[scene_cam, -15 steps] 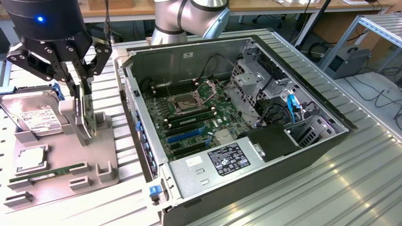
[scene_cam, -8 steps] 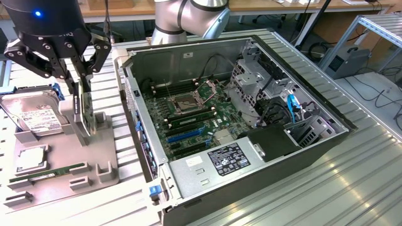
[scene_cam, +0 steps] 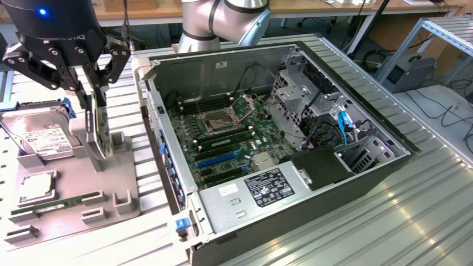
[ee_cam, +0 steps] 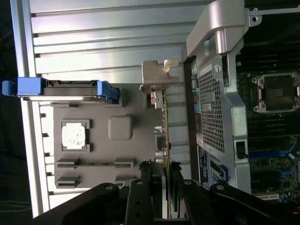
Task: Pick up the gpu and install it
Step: 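Pick up the gpu and move the gpu toward the slot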
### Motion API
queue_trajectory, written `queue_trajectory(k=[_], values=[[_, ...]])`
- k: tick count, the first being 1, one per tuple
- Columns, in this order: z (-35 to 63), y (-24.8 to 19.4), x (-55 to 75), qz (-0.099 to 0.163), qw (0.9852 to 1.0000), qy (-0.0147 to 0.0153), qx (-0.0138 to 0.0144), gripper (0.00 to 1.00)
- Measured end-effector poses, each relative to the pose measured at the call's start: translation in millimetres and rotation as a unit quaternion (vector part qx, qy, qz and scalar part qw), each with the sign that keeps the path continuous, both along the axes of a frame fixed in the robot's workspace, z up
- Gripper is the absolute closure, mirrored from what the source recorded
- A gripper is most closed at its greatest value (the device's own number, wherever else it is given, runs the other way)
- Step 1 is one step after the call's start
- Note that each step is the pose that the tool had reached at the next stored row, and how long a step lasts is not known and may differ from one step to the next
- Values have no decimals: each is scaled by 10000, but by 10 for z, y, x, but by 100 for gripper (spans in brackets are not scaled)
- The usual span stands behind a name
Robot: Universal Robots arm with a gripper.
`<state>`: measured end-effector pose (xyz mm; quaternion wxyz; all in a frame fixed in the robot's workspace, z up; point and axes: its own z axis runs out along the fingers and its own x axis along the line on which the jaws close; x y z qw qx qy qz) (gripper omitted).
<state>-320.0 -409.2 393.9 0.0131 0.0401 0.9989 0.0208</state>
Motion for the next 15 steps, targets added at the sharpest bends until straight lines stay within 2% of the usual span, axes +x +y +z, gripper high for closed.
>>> queue_trajectory(k=[15], values=[[122,0,0,0,10000,-1,1,73]])
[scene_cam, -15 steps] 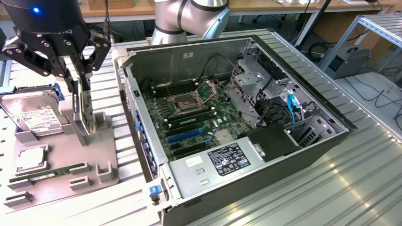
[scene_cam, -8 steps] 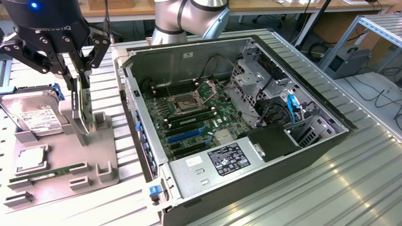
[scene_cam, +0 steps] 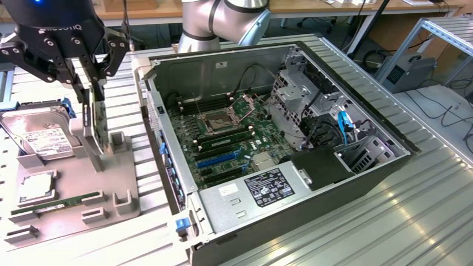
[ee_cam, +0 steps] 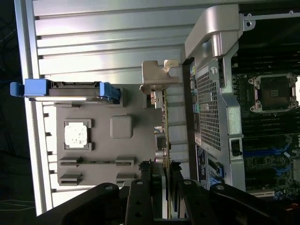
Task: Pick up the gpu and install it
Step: 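Pick up the gpu and move the gpu toward the slot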
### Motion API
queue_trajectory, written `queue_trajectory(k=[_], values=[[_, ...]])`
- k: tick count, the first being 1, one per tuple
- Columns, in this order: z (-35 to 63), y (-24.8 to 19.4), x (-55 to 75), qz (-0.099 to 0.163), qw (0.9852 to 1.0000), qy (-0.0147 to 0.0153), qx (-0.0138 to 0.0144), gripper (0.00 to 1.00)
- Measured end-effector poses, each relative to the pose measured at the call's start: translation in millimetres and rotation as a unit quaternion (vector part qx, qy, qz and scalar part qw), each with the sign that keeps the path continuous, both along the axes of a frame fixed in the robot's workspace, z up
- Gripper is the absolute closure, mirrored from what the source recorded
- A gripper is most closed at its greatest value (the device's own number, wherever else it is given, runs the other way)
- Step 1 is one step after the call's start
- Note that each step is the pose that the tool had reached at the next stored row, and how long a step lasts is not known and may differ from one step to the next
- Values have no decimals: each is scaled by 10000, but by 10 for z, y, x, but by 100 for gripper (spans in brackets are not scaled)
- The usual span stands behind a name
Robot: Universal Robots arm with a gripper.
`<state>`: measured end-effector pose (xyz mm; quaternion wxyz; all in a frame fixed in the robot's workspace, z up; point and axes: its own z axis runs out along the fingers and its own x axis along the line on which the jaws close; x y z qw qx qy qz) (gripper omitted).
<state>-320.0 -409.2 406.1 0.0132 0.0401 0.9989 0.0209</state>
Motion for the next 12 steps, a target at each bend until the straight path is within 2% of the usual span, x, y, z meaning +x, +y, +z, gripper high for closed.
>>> queue_trajectory(k=[12], values=[[84,0,0,0,10000,0,0,73]])
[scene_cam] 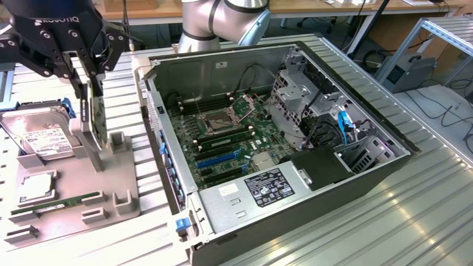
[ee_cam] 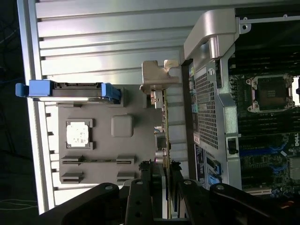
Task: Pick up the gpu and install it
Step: 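Pick up the gpu and move the gpu toward the slot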
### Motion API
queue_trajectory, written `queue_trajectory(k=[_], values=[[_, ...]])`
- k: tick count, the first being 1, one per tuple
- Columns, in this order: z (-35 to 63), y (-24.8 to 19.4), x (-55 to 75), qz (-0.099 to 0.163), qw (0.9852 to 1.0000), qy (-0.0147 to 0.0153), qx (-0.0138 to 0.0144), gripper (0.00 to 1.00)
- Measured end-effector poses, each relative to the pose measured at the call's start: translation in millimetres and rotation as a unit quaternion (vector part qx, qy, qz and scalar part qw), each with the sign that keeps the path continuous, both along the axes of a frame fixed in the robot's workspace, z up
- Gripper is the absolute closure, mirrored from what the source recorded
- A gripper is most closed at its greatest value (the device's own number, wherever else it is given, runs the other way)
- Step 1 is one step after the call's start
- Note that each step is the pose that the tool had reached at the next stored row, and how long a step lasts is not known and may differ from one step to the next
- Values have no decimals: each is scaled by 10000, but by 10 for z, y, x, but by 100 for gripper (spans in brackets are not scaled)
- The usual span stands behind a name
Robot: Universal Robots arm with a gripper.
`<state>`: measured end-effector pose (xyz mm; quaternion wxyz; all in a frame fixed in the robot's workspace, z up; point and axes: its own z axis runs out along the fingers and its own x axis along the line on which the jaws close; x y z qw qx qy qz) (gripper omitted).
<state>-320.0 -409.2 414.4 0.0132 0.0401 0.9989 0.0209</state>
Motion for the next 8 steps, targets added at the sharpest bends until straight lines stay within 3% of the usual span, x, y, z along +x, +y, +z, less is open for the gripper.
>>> queue_trajectory(k=[8], values=[[44,0,0,0,10000,0,0,73]])
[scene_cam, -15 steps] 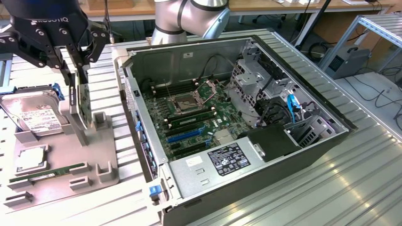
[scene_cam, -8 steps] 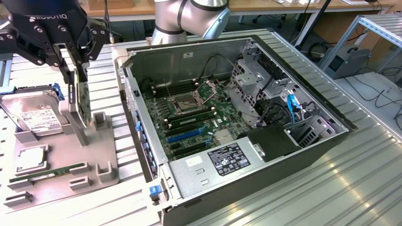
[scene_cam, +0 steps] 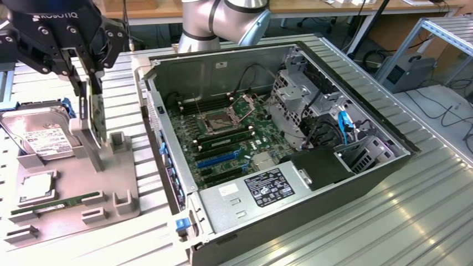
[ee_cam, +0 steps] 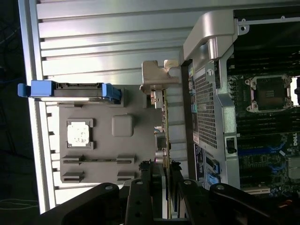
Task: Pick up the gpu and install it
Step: 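Pick up the gpu and move the gpu toward the slot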
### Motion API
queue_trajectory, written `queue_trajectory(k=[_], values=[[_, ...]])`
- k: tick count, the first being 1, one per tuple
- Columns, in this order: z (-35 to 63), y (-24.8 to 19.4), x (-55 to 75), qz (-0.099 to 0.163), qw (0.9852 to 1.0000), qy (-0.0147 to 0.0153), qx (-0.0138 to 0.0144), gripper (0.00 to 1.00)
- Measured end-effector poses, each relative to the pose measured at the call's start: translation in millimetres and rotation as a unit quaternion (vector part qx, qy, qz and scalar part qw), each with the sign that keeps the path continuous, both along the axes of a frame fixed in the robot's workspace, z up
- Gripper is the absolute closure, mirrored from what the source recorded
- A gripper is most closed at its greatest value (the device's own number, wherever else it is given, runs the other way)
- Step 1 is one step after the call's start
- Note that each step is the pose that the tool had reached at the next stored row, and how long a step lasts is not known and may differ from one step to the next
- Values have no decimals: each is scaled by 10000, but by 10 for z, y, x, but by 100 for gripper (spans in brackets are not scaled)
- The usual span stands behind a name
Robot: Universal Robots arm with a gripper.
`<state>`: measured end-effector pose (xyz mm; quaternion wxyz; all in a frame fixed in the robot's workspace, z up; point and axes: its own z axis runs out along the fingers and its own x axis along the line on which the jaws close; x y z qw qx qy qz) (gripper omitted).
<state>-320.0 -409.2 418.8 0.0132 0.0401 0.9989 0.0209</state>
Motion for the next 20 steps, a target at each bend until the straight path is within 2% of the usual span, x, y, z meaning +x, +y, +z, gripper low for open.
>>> queue_trajectory(k=[20], values=[[118,0,3,0,10000,1,0,73]])
